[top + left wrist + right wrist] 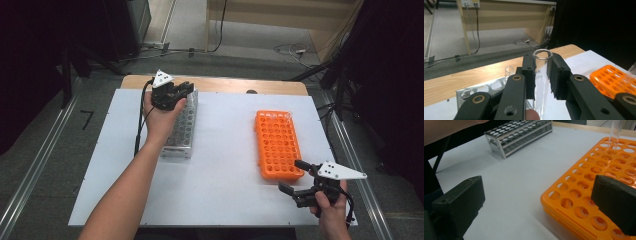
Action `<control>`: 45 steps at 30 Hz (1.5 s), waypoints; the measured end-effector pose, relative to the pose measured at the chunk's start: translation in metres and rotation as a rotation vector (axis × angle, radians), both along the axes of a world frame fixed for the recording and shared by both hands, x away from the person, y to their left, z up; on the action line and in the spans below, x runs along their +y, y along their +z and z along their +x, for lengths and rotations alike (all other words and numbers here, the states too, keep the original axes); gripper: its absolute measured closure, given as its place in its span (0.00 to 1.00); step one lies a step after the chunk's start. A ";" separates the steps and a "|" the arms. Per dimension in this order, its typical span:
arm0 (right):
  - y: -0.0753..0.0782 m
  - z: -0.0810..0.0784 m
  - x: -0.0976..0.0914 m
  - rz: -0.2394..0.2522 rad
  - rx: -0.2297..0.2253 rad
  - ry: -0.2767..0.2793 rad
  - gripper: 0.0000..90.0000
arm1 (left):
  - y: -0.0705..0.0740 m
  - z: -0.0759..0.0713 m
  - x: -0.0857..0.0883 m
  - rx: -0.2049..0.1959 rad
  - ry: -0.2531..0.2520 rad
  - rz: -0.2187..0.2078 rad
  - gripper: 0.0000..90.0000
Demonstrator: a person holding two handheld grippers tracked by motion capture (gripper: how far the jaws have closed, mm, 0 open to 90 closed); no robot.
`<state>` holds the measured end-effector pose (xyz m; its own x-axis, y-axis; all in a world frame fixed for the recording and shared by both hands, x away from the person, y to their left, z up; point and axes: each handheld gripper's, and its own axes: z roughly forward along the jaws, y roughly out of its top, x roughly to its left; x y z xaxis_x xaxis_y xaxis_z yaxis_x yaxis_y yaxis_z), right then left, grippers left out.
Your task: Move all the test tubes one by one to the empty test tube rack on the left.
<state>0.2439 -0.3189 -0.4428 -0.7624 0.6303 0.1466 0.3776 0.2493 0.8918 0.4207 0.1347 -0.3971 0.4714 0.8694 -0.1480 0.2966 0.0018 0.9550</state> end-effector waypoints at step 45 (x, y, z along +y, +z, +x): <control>-0.001 0.001 -0.002 0.006 0.008 -0.003 0.00 | -0.027 0.026 -0.018 0.075 0.084 0.149 0.84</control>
